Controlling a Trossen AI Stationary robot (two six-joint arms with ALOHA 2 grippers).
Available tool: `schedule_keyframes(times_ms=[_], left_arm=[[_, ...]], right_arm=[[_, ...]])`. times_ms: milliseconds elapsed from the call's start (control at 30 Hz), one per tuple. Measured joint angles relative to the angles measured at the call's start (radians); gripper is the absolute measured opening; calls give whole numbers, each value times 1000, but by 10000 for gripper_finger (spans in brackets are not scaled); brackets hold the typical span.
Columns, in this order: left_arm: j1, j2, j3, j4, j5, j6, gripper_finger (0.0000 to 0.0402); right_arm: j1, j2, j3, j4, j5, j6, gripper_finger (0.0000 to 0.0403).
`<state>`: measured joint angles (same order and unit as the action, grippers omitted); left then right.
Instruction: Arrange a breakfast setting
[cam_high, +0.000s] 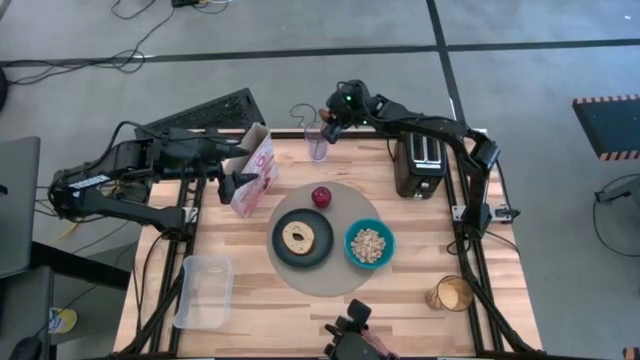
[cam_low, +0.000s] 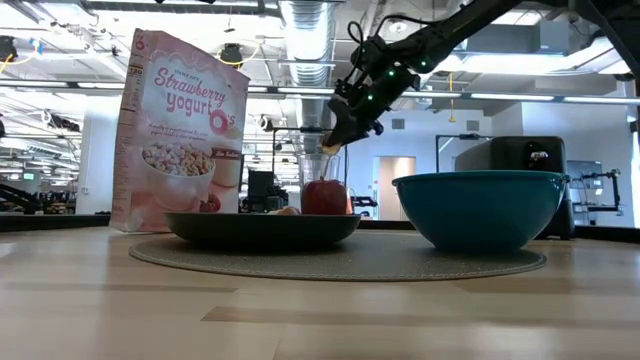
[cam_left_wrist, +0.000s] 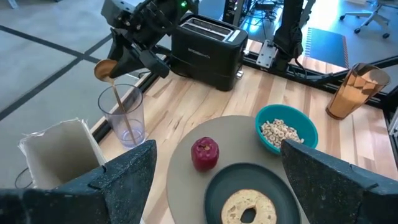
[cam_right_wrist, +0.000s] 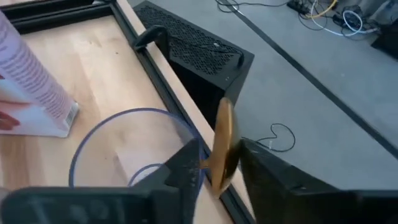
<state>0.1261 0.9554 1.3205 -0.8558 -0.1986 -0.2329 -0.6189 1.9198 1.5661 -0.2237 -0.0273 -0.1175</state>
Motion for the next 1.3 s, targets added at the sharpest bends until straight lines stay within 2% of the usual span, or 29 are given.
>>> schedule_keyframes(times_ms=[167,367,633,900,1300], left_arm=[[0,0,0,0,0,3,325],[0,0,1,0,0,3,325],[0,0,1,0,0,3,325],[0,0,1,0,0,4,325],[0,0,1,6,-2,-23,325]], right_arm=[[5,0,0,3,0,-39,96],[17,0,0,0,3,-70,68],[30,-11,0,2,6,-76,51],[31,-73,2,-7,7,-74,46],[29,-293,2,-32,29,-57,44]])
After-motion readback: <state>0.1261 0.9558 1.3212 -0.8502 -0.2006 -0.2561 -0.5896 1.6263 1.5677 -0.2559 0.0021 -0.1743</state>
